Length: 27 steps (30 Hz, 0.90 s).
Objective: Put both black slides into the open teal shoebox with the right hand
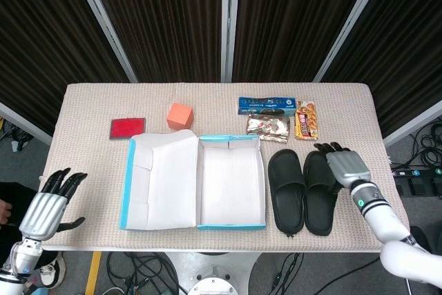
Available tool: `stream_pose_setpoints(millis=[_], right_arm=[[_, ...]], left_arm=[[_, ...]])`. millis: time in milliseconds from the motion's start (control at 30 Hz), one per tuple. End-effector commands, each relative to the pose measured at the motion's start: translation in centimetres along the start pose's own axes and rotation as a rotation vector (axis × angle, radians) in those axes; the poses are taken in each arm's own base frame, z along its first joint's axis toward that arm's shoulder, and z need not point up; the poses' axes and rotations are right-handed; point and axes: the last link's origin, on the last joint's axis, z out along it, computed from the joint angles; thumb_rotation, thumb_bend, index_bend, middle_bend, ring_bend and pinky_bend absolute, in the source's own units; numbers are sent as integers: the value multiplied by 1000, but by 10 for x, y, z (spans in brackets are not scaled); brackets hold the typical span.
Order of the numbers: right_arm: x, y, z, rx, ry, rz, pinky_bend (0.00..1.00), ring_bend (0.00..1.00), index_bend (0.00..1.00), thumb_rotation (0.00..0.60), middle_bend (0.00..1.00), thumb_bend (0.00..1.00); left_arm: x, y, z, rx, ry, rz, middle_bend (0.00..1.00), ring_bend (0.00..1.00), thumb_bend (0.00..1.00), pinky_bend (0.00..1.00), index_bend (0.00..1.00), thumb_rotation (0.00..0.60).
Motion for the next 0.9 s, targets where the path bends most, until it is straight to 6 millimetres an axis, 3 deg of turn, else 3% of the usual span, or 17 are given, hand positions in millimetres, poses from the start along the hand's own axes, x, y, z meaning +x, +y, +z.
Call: stream_pose_setpoints(millis=[33, 200, 400, 567, 900], right_arm=[[7, -46, 29, 4, -126, -118, 209, 7, 0, 600, 84, 26], [11, -69, 50, -14, -174, -140, 211, 8, 5, 600, 99, 26], [6, -82, 62, -44, -209, -197, 211, 7, 13, 600, 101, 26], [-1, -88, 69, -63, -241, -197, 207, 61, 21, 600, 108, 26], [-9, -90, 77, -88, -267, -219, 218, 52, 25, 600, 102, 26]], left_arm=[[2, -2, -2, -1, 10, -10, 137, 12, 0, 84, 100, 600], [11, -2, -6, -5, 29, -18, 138, 12, 0, 84, 101, 600], [16, 3, -2, -26, 17, -85, 142, 12, 0, 84, 105, 600], [19, 3, 0, -37, 24, -101, 146, 12, 0, 83, 108, 600], [20, 0, -2, -31, 29, -112, 146, 13, 0, 83, 109, 600]])
